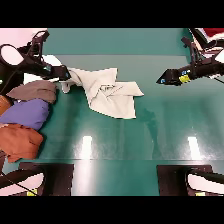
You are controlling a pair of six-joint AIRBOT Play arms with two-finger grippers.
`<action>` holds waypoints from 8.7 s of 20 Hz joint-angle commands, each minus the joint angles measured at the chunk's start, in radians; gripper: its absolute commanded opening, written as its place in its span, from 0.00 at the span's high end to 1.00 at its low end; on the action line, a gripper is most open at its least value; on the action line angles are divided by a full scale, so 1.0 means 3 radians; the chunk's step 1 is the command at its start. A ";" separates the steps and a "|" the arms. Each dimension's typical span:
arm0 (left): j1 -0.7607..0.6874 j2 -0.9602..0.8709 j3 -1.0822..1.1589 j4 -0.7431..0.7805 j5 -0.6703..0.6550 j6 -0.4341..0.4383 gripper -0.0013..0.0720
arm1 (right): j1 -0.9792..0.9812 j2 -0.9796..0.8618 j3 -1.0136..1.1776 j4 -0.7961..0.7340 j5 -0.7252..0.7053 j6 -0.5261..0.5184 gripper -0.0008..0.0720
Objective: Fold the shirts.
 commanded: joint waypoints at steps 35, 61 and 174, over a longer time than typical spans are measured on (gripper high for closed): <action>0.0050 -0.1268 0.0294 -0.1239 0.1116 0.0011 0.95 | 0.0348 -0.0483 -0.1250 0.0553 -0.0523 -0.0155 0.19; 0.0050 0.1485 0.0800 -0.1062 0.0801 0.0209 0.95 | 0.0417 0.0393 0.1203 0.0762 -0.0284 -0.0338 0.97; 0.0675 -0.0891 -0.0914 -0.0661 -0.0487 0.0559 0.25 | -0.0931 0.0264 -0.0589 -0.0280 0.0395 0.0254 0.46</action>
